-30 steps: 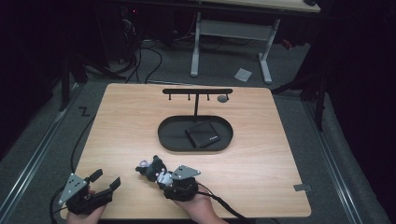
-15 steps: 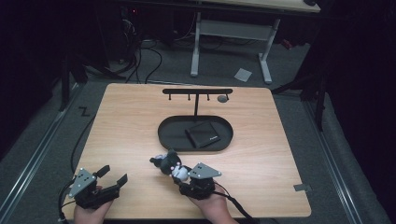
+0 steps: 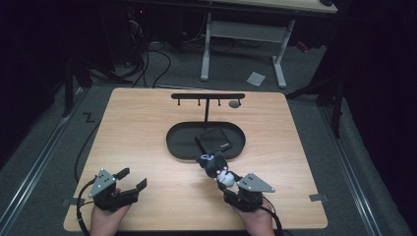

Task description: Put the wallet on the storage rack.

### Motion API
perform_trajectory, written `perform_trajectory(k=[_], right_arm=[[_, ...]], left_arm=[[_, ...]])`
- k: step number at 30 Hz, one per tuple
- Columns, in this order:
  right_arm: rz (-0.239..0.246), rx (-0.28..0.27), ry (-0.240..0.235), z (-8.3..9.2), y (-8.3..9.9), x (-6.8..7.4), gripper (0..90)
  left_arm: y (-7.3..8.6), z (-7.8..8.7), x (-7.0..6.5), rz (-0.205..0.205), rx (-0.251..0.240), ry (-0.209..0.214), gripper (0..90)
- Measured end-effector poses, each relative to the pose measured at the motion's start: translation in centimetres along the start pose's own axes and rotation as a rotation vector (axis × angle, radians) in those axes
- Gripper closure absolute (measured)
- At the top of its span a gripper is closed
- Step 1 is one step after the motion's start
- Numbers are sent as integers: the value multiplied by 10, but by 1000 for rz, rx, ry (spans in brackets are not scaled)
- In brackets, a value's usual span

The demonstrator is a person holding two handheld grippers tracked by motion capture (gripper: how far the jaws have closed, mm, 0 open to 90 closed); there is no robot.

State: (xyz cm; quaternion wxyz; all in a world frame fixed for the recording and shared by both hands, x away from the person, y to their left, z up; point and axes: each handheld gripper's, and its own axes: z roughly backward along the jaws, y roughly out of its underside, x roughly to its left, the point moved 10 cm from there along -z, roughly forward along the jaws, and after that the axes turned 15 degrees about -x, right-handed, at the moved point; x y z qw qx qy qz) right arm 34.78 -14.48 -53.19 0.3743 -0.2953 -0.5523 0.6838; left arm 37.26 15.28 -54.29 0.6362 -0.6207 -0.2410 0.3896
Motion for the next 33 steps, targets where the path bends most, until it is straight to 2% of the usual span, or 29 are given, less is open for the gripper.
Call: perform_trajectory(k=[4, 8, 11, 15, 17, 21, 26, 33], right_arm=[[-10, -3, 58, 21, 2, -23, 479], [-27, 24, 109, 39, 16, -43, 478], [-35, 58, 143, 46, 29, -55, 479], [-61, 89, 181, 45, 42, -72, 478], [-64, 120, 185, 42, 52, -74, 475], [-79, 145, 186, 40, 59, -76, 466], [-102, 148, 184, 38, 61, -77, 441], [-102, 140, 168, 36, 58, -74, 308]], left_arm=[[0, -8, -4, 2, 2, 14, 200], [-1, -12, -7, 0, 1, 27, 199], [-2, -15, -9, 5, -6, 36, 198], [-3, -16, -10, 5, -9, 41, 198], [-3, -15, -9, 6, -10, 40, 198], [-3, -14, -8, 10, -11, 39, 198], [-3, -13, -8, 4, -8, 40, 198], [-2, -11, -7, 6, -5, 37, 198]])
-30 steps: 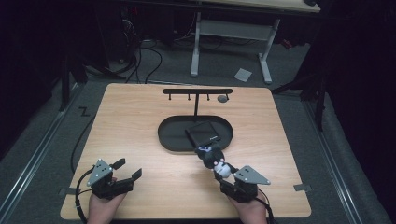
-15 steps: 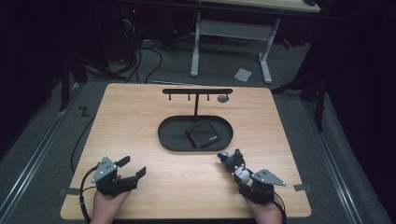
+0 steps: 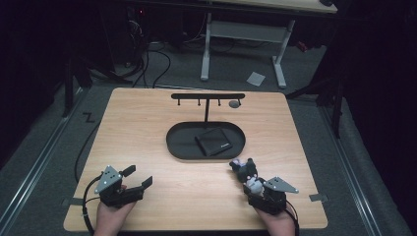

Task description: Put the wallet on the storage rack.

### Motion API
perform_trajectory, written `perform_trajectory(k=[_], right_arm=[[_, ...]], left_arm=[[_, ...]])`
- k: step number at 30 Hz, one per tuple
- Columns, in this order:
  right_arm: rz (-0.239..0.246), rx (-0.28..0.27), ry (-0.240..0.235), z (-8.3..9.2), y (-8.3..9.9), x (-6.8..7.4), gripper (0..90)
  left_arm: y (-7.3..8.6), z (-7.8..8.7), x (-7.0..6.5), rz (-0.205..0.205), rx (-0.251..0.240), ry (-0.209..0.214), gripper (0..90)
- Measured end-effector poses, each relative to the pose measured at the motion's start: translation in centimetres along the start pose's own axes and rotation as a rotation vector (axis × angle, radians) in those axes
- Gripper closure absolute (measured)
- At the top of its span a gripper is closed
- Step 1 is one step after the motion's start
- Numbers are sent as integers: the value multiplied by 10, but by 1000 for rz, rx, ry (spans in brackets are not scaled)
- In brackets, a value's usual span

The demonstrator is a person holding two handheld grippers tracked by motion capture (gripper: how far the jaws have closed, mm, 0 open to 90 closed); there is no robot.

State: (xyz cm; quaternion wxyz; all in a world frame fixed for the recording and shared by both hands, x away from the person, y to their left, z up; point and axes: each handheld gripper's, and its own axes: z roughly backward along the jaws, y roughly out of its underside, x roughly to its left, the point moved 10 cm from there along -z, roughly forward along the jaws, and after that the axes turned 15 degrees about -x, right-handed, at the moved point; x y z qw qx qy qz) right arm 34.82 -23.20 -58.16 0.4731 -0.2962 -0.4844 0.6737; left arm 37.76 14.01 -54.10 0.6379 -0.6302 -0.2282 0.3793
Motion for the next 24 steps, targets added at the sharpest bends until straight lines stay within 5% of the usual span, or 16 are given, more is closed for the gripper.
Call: perform_trajectory(k=[12, 24], right_arm=[[27, 44, 17, 0, 2, 1, 210], [44, 225, 55, 22, 5, -19, 204]], left_arm=[[1, 2, 0, 10, 1, -2, 198], [1, 6, 6, 35, -4, 10, 197]])
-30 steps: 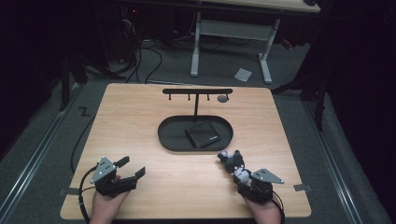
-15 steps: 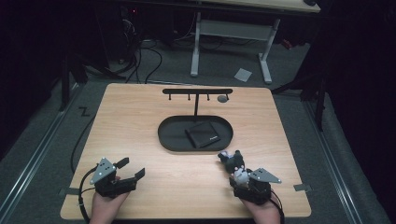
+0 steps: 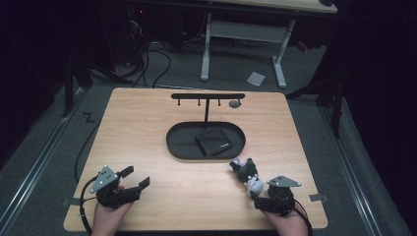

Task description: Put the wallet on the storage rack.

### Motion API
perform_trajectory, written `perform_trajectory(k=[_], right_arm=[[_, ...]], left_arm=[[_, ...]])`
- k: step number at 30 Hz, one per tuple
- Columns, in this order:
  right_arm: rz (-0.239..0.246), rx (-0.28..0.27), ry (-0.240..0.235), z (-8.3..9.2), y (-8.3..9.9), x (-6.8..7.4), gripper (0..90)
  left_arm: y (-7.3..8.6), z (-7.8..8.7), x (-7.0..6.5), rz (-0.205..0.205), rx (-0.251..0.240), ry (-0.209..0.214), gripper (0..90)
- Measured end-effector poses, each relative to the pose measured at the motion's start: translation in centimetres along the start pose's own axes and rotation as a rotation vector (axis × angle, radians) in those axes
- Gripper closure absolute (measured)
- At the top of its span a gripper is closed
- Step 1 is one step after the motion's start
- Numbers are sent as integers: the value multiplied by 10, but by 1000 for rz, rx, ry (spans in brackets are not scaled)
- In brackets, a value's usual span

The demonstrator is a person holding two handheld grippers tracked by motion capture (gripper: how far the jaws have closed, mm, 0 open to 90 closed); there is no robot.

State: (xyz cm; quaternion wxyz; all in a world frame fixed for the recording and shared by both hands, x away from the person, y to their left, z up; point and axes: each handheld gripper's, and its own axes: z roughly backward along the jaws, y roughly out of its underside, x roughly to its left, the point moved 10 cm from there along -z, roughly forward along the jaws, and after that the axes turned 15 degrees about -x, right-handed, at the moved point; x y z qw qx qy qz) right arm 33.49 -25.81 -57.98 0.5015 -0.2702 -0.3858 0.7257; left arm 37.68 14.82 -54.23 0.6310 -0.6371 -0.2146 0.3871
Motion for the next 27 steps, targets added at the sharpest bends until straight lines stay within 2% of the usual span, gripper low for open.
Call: perform_trajectory(k=[4, 10, 15, 17, 18, 21, 27], right_arm=[[-6, 64, -4, 5, -4, -7, 204], [69, 158, -38, 12, -6, -5, 205], [103, 253, -74, 15, -6, 3, 205], [112, 297, -83, 15, -7, 6, 204], [112, 297, -83, 15, -7, 6, 204], [109, 348, -94, 14, -9, 8, 204], [126, 455, -95, 11, -13, 6, 198]], left_arm=[[0, 0, -1, 0, 0, -2, 197], [2, -3, -3, -3, 9, 1, 197], [3, -4, -3, -5, 13, 3, 197], [3, -3, -3, -3, 10, 3, 197], [3, -3, -3, -2, 9, 3, 197], [2, -3, -3, -1, 8, 2, 197], [2, -2, -1, -1, 6, -2, 197]])
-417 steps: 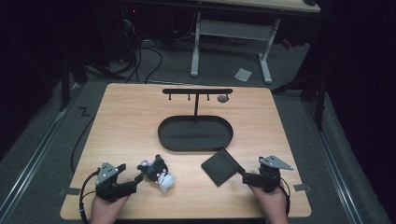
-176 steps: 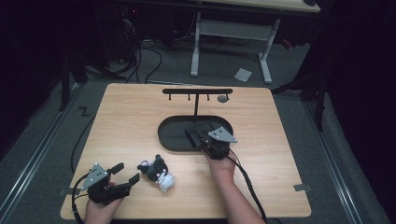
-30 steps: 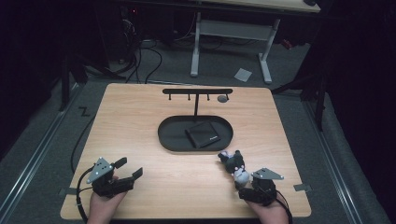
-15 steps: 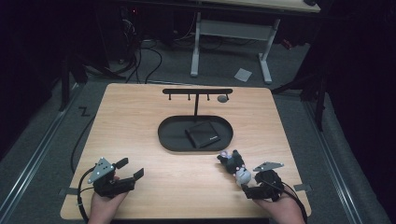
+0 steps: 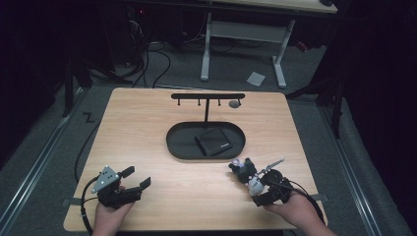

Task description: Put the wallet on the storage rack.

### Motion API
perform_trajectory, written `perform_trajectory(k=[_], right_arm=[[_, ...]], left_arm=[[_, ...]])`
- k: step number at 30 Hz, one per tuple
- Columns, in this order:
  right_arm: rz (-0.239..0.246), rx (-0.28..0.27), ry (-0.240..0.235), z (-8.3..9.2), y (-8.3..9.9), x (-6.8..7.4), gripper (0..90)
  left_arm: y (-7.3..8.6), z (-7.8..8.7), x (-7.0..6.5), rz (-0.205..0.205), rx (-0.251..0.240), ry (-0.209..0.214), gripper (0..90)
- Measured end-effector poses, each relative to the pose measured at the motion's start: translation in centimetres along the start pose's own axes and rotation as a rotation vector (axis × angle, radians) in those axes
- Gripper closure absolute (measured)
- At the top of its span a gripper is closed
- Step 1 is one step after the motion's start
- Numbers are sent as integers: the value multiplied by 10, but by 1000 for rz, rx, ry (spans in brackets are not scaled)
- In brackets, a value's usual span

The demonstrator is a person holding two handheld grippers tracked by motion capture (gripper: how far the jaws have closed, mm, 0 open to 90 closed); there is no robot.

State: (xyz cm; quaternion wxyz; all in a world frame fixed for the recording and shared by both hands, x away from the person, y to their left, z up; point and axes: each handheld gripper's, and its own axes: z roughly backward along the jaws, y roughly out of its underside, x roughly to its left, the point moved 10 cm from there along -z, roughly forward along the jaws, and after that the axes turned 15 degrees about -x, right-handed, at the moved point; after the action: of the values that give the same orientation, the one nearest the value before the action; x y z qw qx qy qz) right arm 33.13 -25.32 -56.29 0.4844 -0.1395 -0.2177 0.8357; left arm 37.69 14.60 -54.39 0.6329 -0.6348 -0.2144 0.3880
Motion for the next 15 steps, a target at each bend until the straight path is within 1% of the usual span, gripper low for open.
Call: perform_trajectory(k=[5, 9, 14, 15], right_arm=[[-6, 39, -8, 0, -12, -1, 198], [4, 65, -14, -2, -20, 1, 196], [33, 83, -17, -6, -25, 5, 200], [27, 86, -19, -7, -25, 6, 198]], left_arm=[[0, 1, 1, -2, 2, -1, 197], [0, 1, 1, -3, 2, 0, 197], [0, 2, 1, -3, 0, -2, 197], [0, 2, 1, -5, 1, -2, 197]])
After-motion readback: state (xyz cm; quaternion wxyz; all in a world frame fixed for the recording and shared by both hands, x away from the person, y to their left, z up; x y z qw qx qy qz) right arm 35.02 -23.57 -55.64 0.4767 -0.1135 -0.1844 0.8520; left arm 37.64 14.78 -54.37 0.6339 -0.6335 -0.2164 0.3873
